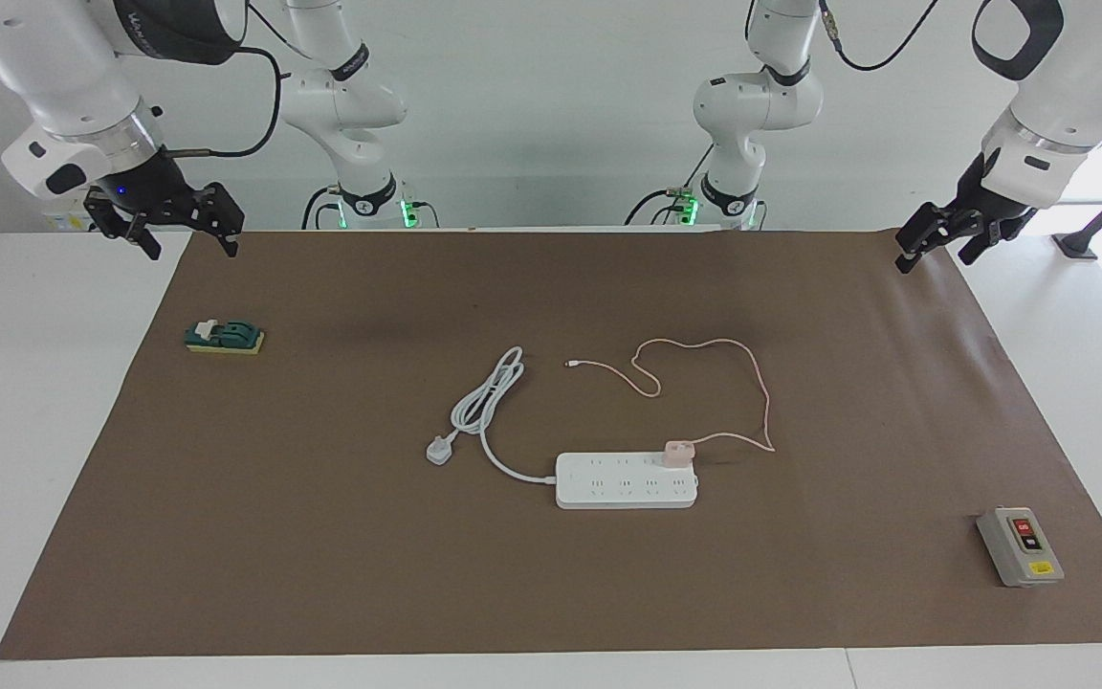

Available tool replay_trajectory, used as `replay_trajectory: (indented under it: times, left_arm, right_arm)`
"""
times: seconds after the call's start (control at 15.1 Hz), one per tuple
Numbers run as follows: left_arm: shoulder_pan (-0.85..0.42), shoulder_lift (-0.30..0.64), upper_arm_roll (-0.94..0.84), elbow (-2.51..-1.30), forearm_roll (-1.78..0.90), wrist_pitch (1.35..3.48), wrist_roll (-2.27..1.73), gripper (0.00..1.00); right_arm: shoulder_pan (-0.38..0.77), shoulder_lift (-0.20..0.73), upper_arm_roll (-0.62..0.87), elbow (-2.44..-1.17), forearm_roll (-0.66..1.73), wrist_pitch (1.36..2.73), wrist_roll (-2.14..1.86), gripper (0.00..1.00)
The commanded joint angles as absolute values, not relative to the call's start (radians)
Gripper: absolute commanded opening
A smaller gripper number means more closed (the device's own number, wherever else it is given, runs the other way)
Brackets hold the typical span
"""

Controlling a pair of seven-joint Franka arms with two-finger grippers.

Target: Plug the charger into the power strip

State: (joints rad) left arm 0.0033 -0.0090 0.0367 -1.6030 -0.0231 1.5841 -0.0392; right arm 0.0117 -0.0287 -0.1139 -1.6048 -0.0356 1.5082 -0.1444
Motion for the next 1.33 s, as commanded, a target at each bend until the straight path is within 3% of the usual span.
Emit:
replay_trajectory:
  times: [0.0,0.33,1.26]
  left_arm:
    - [-0.026,-0.044,0.048,-1.674,-0.026,1.626,-0.018,1.0]
    - [-0.087,-0.049,0.049,-1.686,-0.026,1.598,0.091,1.0]
    - [-0.071,-0.054,0.057,-1.686,-0.026,1.554,0.089,1.0]
  right_arm:
    - [-0.002,-0.037,-0.103,-1.606,-0.017,1.494,-0.13,1.0]
    - [-0.002,-0.037,-0.103,-1.606,-0.017,1.494,-0.13,1.0]
    - [0.0,-0.038,-0.103,-1.606,-0.017,1.493,-0.13,1.0]
